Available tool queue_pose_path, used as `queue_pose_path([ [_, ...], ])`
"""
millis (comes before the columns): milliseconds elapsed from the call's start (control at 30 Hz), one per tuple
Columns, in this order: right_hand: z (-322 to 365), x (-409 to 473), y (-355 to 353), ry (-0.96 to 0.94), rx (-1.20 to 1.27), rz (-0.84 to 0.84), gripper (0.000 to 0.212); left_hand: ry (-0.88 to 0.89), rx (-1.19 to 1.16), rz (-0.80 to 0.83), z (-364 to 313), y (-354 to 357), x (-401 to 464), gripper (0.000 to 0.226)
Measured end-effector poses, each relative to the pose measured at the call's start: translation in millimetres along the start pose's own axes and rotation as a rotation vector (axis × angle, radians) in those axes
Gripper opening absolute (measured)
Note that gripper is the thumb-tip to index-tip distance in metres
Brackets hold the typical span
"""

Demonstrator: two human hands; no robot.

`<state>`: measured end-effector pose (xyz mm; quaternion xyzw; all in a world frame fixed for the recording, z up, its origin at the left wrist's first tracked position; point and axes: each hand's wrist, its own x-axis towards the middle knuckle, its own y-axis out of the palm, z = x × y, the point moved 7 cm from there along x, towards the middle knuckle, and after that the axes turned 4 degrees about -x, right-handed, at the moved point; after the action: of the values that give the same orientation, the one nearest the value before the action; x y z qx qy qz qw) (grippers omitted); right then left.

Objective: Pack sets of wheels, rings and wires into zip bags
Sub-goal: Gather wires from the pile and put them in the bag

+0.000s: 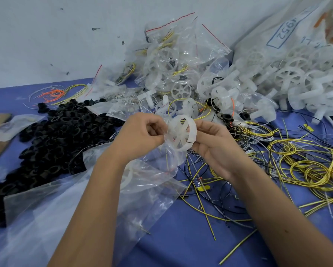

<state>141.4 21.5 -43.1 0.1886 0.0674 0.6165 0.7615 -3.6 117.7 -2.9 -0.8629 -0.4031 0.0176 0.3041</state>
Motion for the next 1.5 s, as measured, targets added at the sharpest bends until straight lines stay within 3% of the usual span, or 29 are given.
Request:
queue_pose_path([
  [167, 1.3, -0.6, -16.7, -0.025, -0.343, -0.239, 0.014, -0.002, -0.084, -0.024, 1.9, -13.3, -3.7, 0.024],
  [267, 3.4, -2.8, -15.9, -0.079, -0.635, -0.26, 0.02, 0.024, -0.13, -0.013, -3.3, -18.0, -5.0, 0.023],
  [400, 1.8, -0.5, -0.1, -0.103, -0.576, -0.1, 0.007, 0.057, -0.144, 0.042, -16.4, -13.9, -5.1, 0.022],
  [533, -5.8, -4.2, 15.9, -0.036, -0.484, 0.104, 0.02, 0.102, -0.124, 0.068, -33.8, -6.9, -4.7, 0.022],
  [733, -12.7, -5.8, 23.0, -0.001, -0.415, 0.111, 0.003, 0.17, -0.225, 0.145, -54.4, 10.7, -4.9, 0.012],
  [833, -16.3, -4.8, 26.6, 0.004, -0.435, 0.062, 0.008, 0.19, -0.221, 0.152, -58.5, 15.4, -3.6, 0.011],
  [933, -17.4, -1.6, 20.0, -0.091, -0.838, -0.042, 0.007, 0.18, -0.189, 0.157, -53.3, 16.8, -3.8, 0.016],
  [1000, -18.3, -2.1, 22.1, -0.124, -1.021, -0.046, 0.013, 0.155, -0.17, 0.084, -45.6, 10.8, -1.8, 0.019],
  [1100, -16.7, -5.3, 35.4, -0.164, -0.836, 0.122, 0.034, 0.09, -0.098, -0.131, -26.6, -12.2, 3.5, 0.015],
  [1200, -19.4, -10.1, 49.5, -0.226, -0.97, 0.297, 0.03, -0.027, 0.135, -0.308, 3.1, -40.5, 1.1, 0.014],
  [1367, -15.6, -8.5, 41.4, -0.215, -0.952, 0.147, 0.025, -0.327, 0.336, -0.496, 61.2, -90.9, -21.2, 0.022],
  [1500, -21.5, -11.9, 51.8, -0.197, -0.95, 0.263, 0.028, -0.512, 0.383, -0.478, 92.9, -108.9, -34.8, 0.035],
])
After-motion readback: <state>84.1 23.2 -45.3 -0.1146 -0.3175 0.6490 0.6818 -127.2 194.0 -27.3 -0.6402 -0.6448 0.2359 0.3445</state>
